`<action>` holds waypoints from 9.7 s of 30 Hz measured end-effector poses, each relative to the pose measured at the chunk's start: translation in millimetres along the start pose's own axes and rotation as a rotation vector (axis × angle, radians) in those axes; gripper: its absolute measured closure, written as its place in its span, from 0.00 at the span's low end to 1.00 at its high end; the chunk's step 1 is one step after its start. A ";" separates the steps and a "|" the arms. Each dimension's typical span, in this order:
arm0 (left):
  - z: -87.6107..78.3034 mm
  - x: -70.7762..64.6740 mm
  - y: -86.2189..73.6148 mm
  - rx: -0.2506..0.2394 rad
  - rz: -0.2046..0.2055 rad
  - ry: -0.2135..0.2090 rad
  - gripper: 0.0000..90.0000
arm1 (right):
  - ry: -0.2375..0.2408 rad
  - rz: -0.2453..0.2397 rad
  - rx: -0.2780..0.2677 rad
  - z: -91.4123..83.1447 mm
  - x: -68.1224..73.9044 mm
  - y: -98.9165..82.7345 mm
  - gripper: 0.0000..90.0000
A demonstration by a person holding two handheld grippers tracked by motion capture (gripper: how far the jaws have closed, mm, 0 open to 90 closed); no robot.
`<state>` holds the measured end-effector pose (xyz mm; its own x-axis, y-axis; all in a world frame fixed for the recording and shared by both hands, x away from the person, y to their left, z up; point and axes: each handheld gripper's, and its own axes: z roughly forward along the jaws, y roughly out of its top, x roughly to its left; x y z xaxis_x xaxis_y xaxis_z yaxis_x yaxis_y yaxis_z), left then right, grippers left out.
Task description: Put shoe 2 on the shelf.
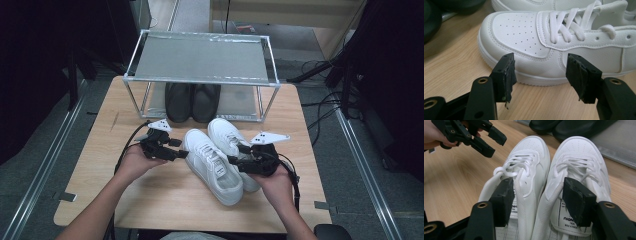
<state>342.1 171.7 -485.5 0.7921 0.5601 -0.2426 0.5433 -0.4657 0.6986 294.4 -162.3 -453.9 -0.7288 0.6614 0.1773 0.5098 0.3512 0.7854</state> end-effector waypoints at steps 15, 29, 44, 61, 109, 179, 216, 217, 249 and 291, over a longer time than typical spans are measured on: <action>3.6 -0.7 5.2 0.000 0.017 -0.012 0.46 | -0.021 0.030 0.004 17.7 3.4 -8.5 0.43; 3.3 0.0 5.3 0.006 0.016 -0.009 0.46 | -0.083 -0.033 0.032 27.1 11.2 -12.4 0.46; 3.7 0.2 5.6 0.004 0.018 -0.009 0.45 | -0.119 -0.059 0.035 30.2 13.1 -14.5 0.50; -1.7 11.1 3.2 -0.025 -0.025 -0.011 0.46 | -0.083 -0.034 0.049 28.5 9.2 -11.0 0.80; -56.8 47.7 -50.8 -0.129 -0.198 0.182 0.45 | 0.277 -0.278 0.080 18.6 -31.7 62.0 0.85; -51.5 51.1 -53.7 -0.088 -0.182 0.167 0.45 | -0.209 0.068 -0.041 49.6 -44.9 333.3 0.84; -48.7 51.6 -52.4 -0.070 -0.166 0.147 0.46 | -0.559 0.308 -0.021 136.1 -40.6 340.2 0.79; -48.5 51.4 -52.3 -0.069 -0.164 0.148 0.46 | -0.557 0.307 -0.021 135.7 -40.9 339.8 0.78; -36.7 52.1 -41.8 -0.034 -0.136 0.125 0.45 | -0.480 0.227 0.013 120.1 -37.5 336.7 0.52; -33.0 50.7 -41.0 0.008 -0.117 0.130 0.45 | -0.143 -0.013 -0.038 48.6 4.1 253.0 0.46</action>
<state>350.8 241.8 -504.3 0.6811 0.6942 -0.2328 0.6321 -0.3972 0.6653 442.6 -38.6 -283.3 -0.6612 0.7455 0.0833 0.4814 0.3365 0.8093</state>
